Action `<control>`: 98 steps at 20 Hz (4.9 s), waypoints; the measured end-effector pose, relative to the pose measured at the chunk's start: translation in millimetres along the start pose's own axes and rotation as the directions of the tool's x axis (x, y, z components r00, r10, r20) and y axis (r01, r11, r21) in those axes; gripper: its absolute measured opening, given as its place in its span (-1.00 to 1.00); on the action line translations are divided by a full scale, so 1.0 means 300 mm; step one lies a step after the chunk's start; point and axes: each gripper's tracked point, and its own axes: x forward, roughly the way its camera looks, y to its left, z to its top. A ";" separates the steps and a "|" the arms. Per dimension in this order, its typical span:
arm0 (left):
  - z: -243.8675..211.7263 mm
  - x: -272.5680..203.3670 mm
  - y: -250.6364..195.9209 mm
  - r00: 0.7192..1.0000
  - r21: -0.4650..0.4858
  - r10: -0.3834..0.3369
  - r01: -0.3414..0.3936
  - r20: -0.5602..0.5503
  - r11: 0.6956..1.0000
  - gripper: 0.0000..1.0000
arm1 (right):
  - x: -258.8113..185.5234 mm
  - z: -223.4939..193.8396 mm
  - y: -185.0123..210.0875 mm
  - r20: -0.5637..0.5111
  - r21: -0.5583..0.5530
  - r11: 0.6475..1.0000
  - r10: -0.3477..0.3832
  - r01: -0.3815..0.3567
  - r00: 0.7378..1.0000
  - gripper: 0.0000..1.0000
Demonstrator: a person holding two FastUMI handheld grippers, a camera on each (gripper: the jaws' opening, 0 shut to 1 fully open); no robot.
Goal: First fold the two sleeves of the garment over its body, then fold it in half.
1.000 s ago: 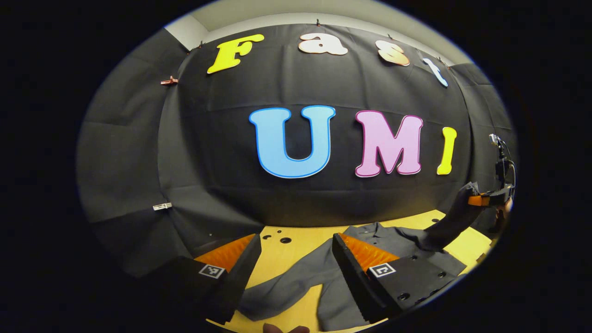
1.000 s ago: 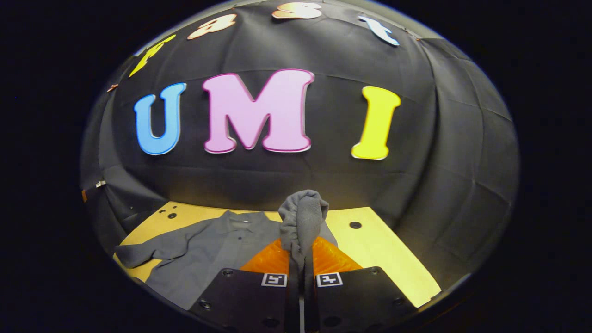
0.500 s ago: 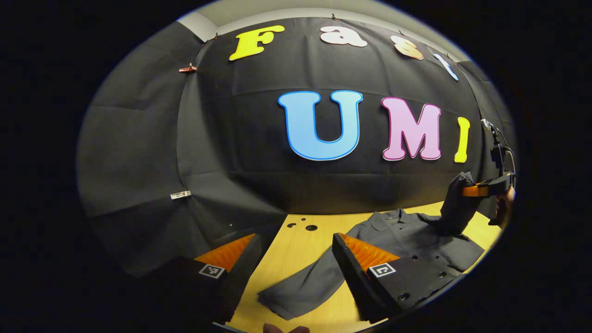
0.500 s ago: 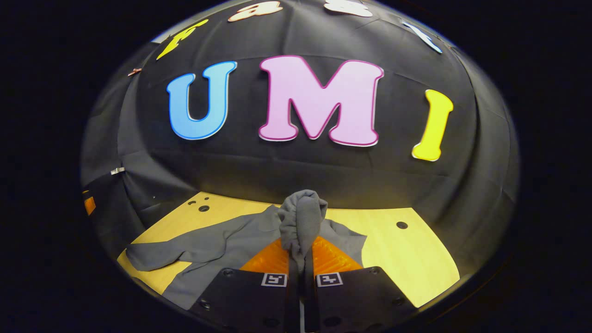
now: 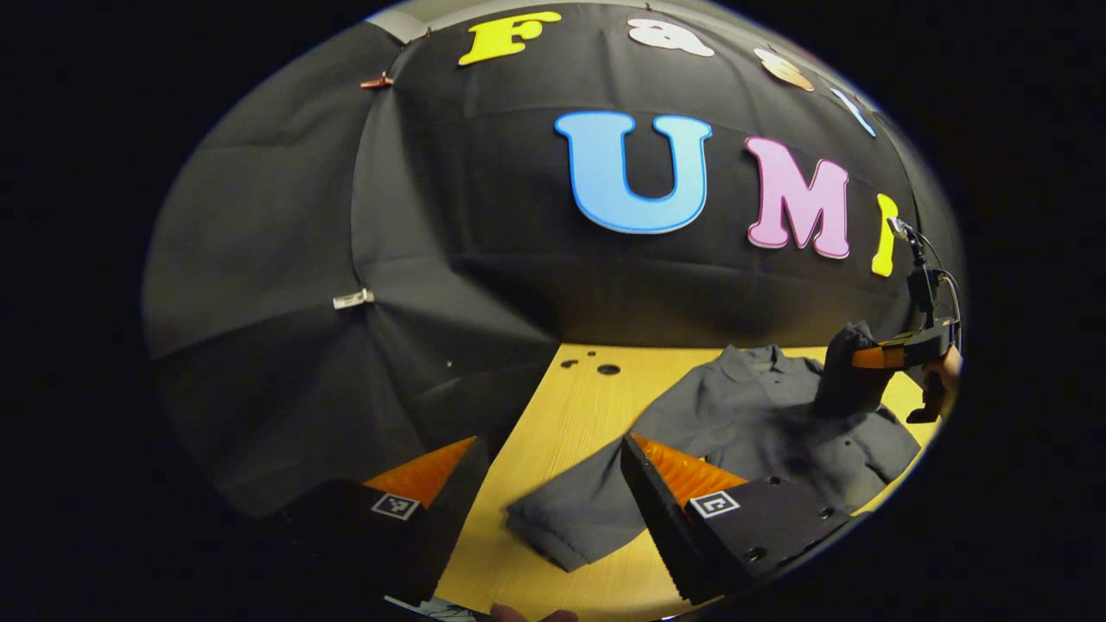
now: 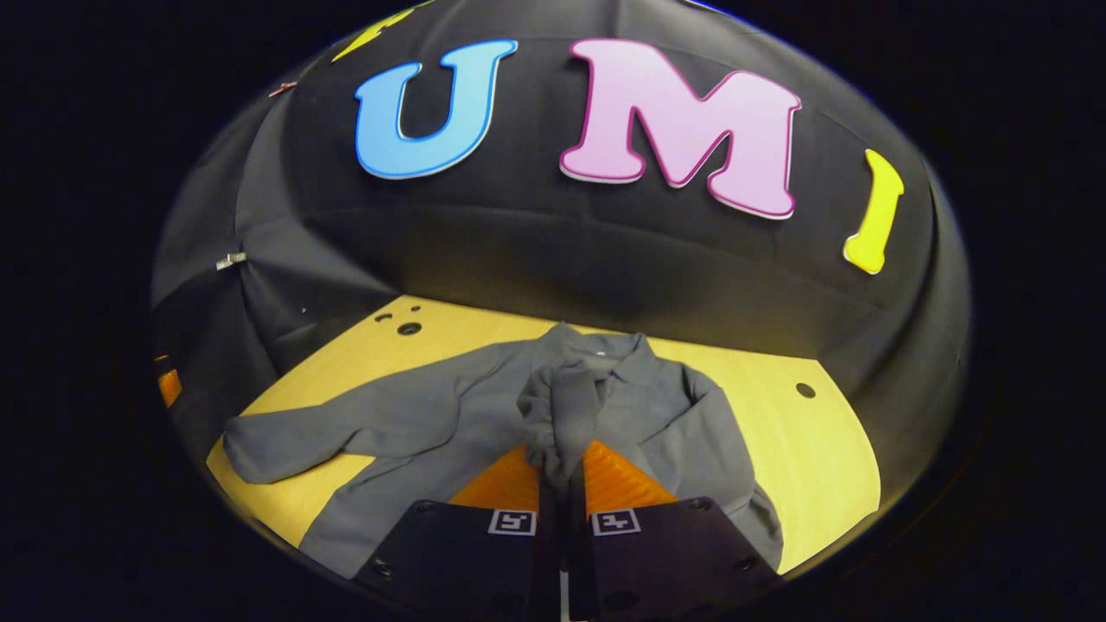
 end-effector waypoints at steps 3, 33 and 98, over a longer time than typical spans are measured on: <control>-0.106 0.032 0.029 0.998 -0.024 0.010 -0.011 -0.060 1.000 0.95 | 0.070 -0.083 0.037 -0.061 -0.013 1.000 -0.006 0.005 0.998 -0.82; -0.582 0.279 0.059 0.923 -0.053 0.007 -0.030 -0.384 0.998 0.91 | -0.128 -0.194 0.139 -0.148 0.207 0.935 0.320 -0.287 0.936 0.75; -0.413 0.015 -2.076 0.669 0.115 -0.630 0.716 -0.394 0.689 0.41 | -0.479 -0.751 -1.236 -0.293 0.373 0.924 0.027 0.089 0.956 0.98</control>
